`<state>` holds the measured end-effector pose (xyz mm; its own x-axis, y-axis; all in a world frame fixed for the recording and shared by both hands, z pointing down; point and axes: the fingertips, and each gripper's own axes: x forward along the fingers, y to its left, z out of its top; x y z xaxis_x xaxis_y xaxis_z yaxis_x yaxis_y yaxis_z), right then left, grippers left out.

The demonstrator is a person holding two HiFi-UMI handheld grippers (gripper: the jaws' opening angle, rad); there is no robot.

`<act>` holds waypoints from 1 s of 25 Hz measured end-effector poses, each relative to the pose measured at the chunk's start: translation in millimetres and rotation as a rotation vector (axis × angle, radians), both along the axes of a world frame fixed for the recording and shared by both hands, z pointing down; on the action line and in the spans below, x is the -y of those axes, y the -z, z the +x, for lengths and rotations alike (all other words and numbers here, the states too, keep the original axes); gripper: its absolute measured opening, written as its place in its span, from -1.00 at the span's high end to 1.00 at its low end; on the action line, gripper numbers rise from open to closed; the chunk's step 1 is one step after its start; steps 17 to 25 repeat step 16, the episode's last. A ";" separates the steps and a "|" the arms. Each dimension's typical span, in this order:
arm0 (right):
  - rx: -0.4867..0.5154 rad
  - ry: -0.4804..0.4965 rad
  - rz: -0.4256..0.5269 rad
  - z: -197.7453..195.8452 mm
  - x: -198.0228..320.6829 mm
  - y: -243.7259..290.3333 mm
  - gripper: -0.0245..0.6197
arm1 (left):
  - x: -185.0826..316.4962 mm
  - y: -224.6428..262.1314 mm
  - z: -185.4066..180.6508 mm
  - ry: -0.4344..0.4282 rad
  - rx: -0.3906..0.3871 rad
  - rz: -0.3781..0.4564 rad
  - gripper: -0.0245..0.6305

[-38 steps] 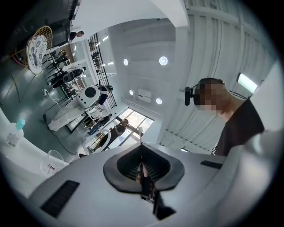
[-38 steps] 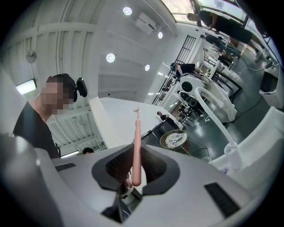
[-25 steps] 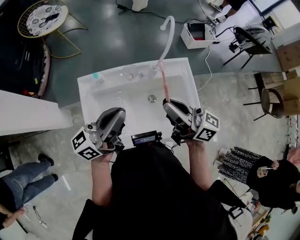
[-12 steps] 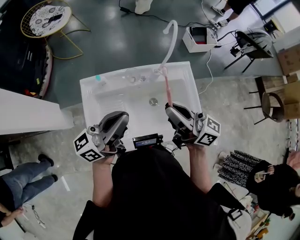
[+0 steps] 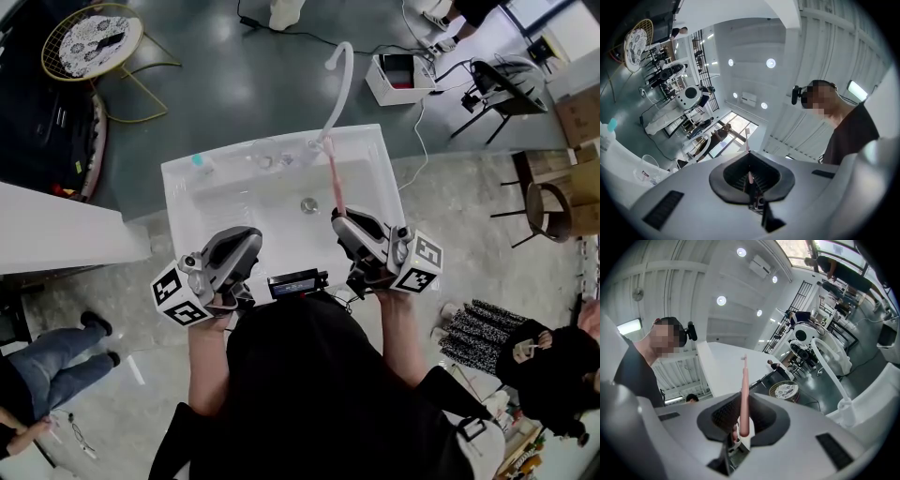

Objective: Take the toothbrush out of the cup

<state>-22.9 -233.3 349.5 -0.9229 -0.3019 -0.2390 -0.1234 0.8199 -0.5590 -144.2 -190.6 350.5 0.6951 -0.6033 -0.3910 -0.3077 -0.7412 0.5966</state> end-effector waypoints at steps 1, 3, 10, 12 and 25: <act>0.000 0.000 0.001 -0.3 -0.1 0.3 0.75 | 0.0 -0.2 0.0 -0.001 0.001 -0.001 0.90; 0.002 0.002 0.004 -0.9 -0.5 1.4 0.75 | 0.1 -0.3 0.1 -0.003 0.003 -0.002 0.90; 0.004 0.012 0.008 -2.6 -0.1 4.5 0.75 | 2.1 0.7 3.9 -0.010 0.005 -0.006 0.90; 0.003 0.014 0.010 -3.1 -0.3 5.3 0.75 | 2.0 1.1 4.7 -0.012 0.006 -0.007 0.90; -0.001 0.018 0.010 -4.2 -1.3 5.5 0.75 | 1.3 1.0 4.6 -0.013 0.007 -0.007 0.90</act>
